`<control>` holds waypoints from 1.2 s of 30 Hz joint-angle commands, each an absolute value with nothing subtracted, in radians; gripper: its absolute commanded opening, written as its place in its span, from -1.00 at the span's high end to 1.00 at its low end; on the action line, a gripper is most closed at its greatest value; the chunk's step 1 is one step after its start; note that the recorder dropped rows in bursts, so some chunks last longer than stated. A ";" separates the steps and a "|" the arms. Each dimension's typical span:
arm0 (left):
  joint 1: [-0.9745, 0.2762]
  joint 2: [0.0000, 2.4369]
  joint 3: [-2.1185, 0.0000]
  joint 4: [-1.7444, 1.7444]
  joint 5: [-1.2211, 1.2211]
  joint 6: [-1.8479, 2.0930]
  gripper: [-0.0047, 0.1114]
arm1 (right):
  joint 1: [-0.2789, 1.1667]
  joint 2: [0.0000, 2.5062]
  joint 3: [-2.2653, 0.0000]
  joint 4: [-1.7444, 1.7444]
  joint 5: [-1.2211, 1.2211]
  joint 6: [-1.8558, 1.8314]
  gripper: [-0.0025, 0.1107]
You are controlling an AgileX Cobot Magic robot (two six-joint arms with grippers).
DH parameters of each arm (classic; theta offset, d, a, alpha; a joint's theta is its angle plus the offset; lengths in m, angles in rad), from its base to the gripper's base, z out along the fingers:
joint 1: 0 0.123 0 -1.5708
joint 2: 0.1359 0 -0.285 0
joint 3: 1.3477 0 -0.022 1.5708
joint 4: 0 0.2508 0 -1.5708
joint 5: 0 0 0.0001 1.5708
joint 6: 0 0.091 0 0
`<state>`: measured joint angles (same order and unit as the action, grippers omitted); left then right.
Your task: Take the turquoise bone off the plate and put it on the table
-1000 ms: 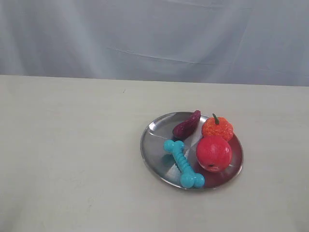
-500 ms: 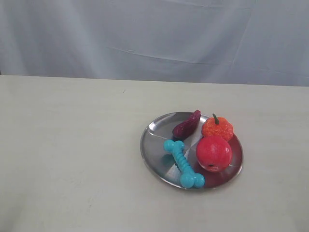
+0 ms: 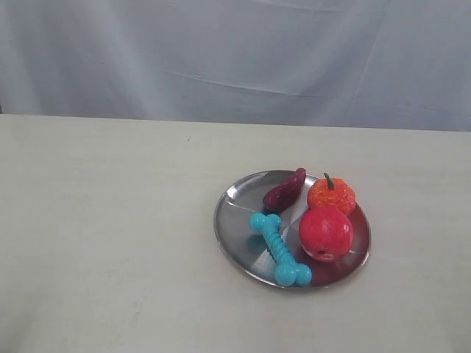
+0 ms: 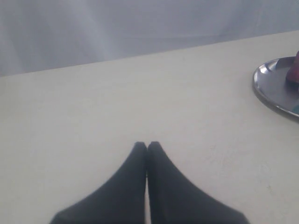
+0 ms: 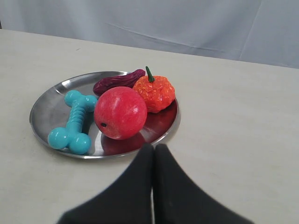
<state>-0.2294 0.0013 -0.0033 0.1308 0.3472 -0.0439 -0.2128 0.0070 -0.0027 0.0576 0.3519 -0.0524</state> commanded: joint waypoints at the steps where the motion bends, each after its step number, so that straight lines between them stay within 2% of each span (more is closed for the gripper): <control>1: -0.232 0.000 0.000 0.132 0.346 -0.044 0.92 | -0.218 0.000 0.000 0.057 0.347 -0.056 0.96; 15: -0.232 0.000 0.000 0.132 0.346 -0.044 0.92 | -0.218 0.000 0.000 0.053 0.333 -0.056 0.96; 19: -0.232 0.000 0.000 0.132 0.346 -0.044 0.92 | -0.218 0.000 0.000 0.051 0.202 -0.056 0.96; 27: -0.232 0.000 0.000 0.132 0.346 -0.044 0.92 | -0.218 0.000 0.000 0.053 0.095 -0.053 0.96; 32: -0.232 0.000 0.000 0.132 0.346 -0.044 0.92 | -0.216 0.000 0.000 0.246 0.000 0.115 0.96; 36: -0.232 0.000 0.000 0.132 0.346 -0.044 0.92 | -0.216 0.000 0.000 0.269 0.006 0.125 0.96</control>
<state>-0.2294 0.0013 -0.0033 0.1308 0.3472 -0.0439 -0.2128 0.0070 -0.0027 0.2463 0.0144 0.1060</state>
